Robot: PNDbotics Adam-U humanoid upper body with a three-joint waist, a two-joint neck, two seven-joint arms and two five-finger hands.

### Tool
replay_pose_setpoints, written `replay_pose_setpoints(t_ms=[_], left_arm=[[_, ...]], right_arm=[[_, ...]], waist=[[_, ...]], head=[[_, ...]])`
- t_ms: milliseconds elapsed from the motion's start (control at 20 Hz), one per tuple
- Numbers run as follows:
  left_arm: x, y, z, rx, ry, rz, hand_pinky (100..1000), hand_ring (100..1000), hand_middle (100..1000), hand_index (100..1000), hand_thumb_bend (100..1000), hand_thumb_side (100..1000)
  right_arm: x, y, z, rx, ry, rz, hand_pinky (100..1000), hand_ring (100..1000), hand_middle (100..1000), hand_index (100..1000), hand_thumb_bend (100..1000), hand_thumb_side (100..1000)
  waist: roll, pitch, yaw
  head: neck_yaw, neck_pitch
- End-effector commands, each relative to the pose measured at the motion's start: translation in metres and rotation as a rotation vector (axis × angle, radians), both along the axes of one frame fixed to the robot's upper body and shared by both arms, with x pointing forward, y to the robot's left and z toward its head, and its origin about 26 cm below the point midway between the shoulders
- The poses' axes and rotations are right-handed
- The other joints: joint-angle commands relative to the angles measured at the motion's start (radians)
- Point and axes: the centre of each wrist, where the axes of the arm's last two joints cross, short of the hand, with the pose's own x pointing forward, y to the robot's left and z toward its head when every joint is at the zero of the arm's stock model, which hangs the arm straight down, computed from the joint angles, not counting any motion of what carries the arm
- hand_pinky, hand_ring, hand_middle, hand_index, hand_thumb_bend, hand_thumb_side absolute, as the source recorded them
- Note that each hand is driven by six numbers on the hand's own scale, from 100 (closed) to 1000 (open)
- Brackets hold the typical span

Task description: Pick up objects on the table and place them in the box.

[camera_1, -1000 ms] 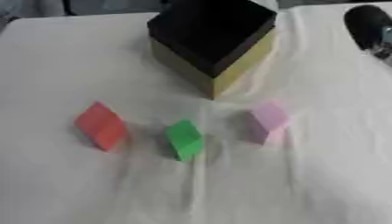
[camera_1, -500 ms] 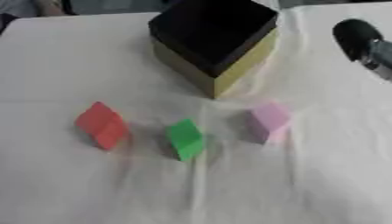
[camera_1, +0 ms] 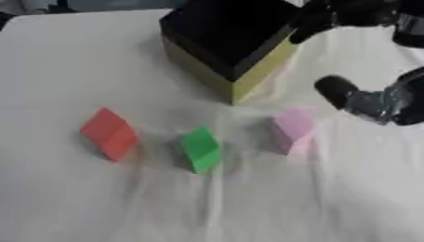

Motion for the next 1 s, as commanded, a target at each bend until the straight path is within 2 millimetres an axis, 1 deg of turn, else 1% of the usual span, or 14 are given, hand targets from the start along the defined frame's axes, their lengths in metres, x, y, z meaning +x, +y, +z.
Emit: replay_pose_setpoints(t_ms=[50,200,350,400,450,500,700,800,850,1000], left_arm=[[-0.002,0.000,0.009,0.023,-0.027,-0.003,676,709,716,686,100,888],[-0.002,0.000,0.009,0.023,-0.026,-0.005,676,709,716,685,100,889],[-0.002,0.000,0.009,0.023,-0.025,-0.007,676,709,716,685,100,889],[-0.002,0.000,0.009,0.023,-0.025,-0.008,676,709,716,685,100,890],[-0.002,0.000,0.009,0.023,-0.024,-0.008,677,709,716,685,100,890],[-0.002,0.000,0.009,0.023,-0.024,-0.009,677,709,716,685,100,890],[-0.002,-0.001,0.009,0.022,-0.022,-0.012,677,709,717,684,100,892],[-0.002,-0.001,0.009,0.023,-0.020,-0.013,677,710,717,684,100,893],[-0.002,-0.001,0.009,0.023,-0.019,-0.014,677,710,717,684,100,894],[-0.002,-0.001,0.008,0.022,-0.018,-0.015,677,710,717,684,100,894]], right_arm=[[0.008,0.002,0.002,-0.072,-0.002,-0.023,842,924,860,887,221,710],[0.020,0.005,-0.004,-0.120,0.035,-0.044,845,932,876,899,263,635],[0.032,0.007,-0.011,-0.156,0.067,-0.070,846,932,877,907,290,604],[0.035,0.008,-0.013,-0.166,0.074,-0.078,847,932,879,909,295,603],[0.038,0.008,-0.014,-0.177,0.076,-0.087,847,933,882,915,321,622],[0.040,0.008,-0.016,-0.187,0.076,-0.094,847,933,882,915,321,622],[0.050,0.008,-0.023,-0.211,0.085,-0.118,848,931,881,920,334,615],[0.055,0.008,-0.027,-0.231,0.088,-0.131,849,930,882,925,349,595],[0.058,0.008,-0.029,-0.243,0.089,-0.138,853,932,886,931,368,602],[0.066,0.007,-0.036,-0.277,0.093,-0.154,854,931,880,936,376,618]], waist=[[-0.001,-0.015,0.002],[0.000,-0.015,0.002],[0.000,-0.015,0.002],[0.000,-0.015,0.003],[0.000,-0.015,0.003],[0.000,-0.015,0.003],[0.000,-0.013,0.002],[0.001,-0.012,0.003],[0.001,-0.012,0.003],[0.003,-0.010,0.004]], head=[[-0.002,-0.011],[-0.003,-0.011],[-0.002,-0.012],[-0.002,-0.012],[-0.002,-0.012],[-0.002,-0.012],[-0.003,-0.011],[-0.003,-0.011],[-0.004,-0.011],[-0.005,-0.012]])
